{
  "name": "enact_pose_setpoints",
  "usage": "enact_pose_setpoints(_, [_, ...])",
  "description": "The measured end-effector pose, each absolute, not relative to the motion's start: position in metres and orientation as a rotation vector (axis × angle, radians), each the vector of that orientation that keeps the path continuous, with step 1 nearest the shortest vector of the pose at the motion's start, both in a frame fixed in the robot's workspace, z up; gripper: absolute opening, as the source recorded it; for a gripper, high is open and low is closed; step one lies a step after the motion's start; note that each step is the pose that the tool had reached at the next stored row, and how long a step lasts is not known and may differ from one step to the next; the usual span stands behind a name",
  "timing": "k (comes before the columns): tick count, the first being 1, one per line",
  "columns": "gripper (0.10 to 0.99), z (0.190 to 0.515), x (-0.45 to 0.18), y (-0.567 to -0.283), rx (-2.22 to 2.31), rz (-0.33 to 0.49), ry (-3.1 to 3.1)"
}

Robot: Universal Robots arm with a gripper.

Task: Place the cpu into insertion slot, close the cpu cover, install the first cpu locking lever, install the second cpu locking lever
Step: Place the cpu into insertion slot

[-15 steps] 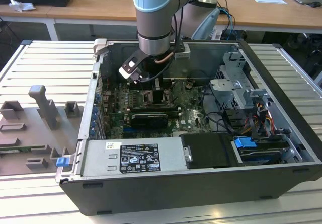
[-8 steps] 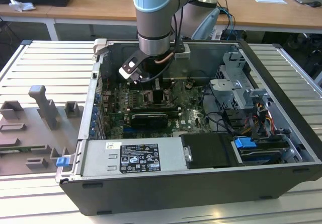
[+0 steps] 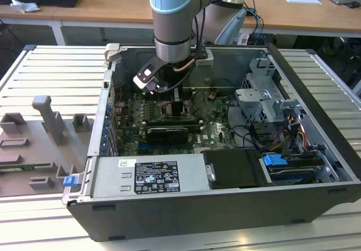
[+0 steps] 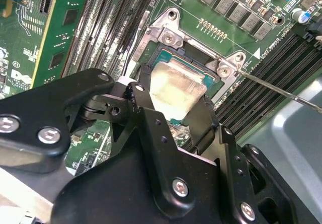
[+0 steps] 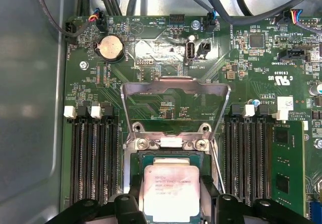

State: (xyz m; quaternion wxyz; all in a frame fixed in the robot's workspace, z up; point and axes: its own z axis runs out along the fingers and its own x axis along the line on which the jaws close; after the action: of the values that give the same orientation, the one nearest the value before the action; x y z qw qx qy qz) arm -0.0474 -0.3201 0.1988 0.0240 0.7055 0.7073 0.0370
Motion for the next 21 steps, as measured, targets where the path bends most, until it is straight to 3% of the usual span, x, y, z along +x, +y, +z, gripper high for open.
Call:
enact_pose_setpoints(1, [0.608,0.199,-0.047,-0.320,2.183,0.115,2.189])
enact_pose_setpoints(9, [0.592,0.210,-0.047,-0.320,2.184,0.116,2.190])
enact_pose_setpoints(10, [0.525,0.211,-0.047,-0.320,2.185,0.113,2.191])
enact_pose_setpoints(12, [0.282,0.213,-0.046,-0.320,2.189,0.106,2.194])
enact_pose_setpoints(15, [0.106,0.218,-0.044,-0.320,2.196,0.092,2.201])
enact_pose_setpoints(21, [0.106,0.224,-0.044,-0.320,2.199,0.086,2.204])
